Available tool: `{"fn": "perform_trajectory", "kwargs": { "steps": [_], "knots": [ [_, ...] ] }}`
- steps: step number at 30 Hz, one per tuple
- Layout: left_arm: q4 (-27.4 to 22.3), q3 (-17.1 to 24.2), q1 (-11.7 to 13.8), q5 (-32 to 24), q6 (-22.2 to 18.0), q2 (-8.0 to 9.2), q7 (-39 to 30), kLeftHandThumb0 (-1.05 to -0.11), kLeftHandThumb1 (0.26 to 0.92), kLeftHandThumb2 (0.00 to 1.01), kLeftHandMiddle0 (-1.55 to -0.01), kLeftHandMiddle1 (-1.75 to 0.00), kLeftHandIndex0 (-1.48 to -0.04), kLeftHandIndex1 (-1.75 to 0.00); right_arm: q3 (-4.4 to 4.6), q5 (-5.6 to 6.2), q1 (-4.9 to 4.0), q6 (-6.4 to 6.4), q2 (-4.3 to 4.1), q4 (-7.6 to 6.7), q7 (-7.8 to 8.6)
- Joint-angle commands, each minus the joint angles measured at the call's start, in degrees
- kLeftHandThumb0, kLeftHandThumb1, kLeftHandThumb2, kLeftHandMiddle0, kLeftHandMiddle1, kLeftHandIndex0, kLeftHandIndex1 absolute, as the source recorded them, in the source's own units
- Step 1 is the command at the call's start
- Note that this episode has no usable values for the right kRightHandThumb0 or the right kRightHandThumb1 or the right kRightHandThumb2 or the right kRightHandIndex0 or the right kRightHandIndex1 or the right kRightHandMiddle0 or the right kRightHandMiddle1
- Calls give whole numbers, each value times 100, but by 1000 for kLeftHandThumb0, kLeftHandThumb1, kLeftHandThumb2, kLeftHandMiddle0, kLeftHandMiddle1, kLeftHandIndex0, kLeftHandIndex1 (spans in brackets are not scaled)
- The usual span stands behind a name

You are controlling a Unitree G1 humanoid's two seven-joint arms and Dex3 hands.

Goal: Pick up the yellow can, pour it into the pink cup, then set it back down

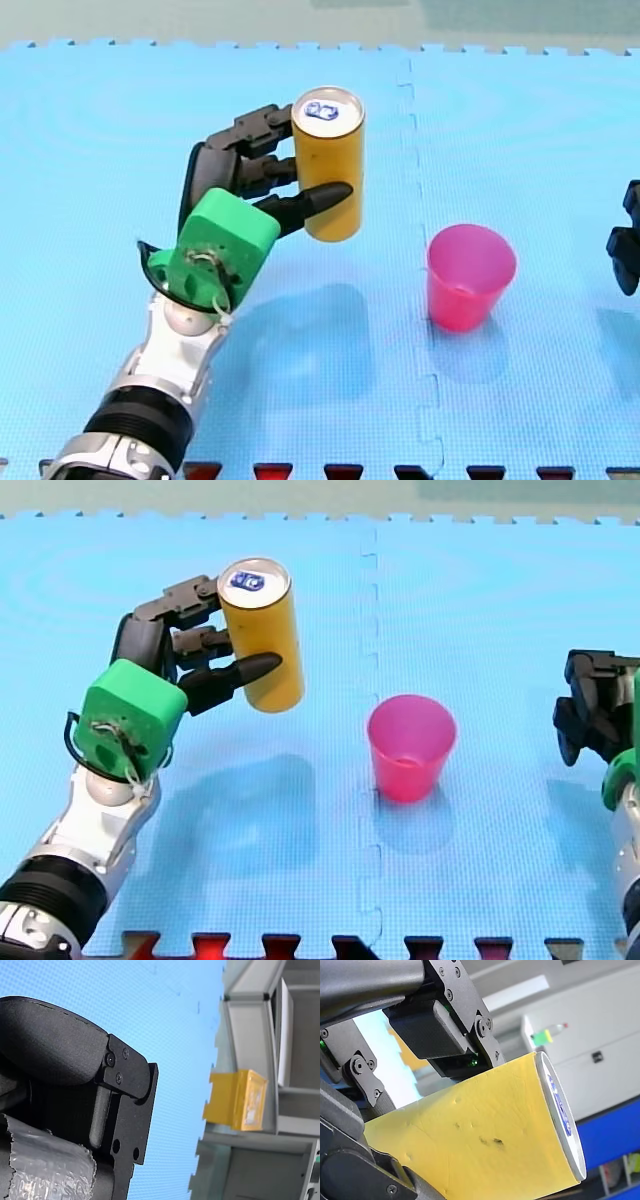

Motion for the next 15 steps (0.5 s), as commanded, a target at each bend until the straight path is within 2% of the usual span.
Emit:
{"fn": "perform_trajectory", "kwargs": {
  "steps": [1,8,15],
  "knots": [
    [-172,86,75,-56,102,24,-89,-393,770,1,-1344,-15,-1238,0,-15,20,16,10,-33,-9,7],
    [-378,300,403,-304,264,44,-584,-386,772,1,-1345,-10,-1230,0,-13,29,27,6,-54,-12,18],
    [-386,489,560,-379,223,129,-753,-377,774,1,-1350,-8,-1217,0,13,5,34,-10,-79,-20,0]
  ]
}}
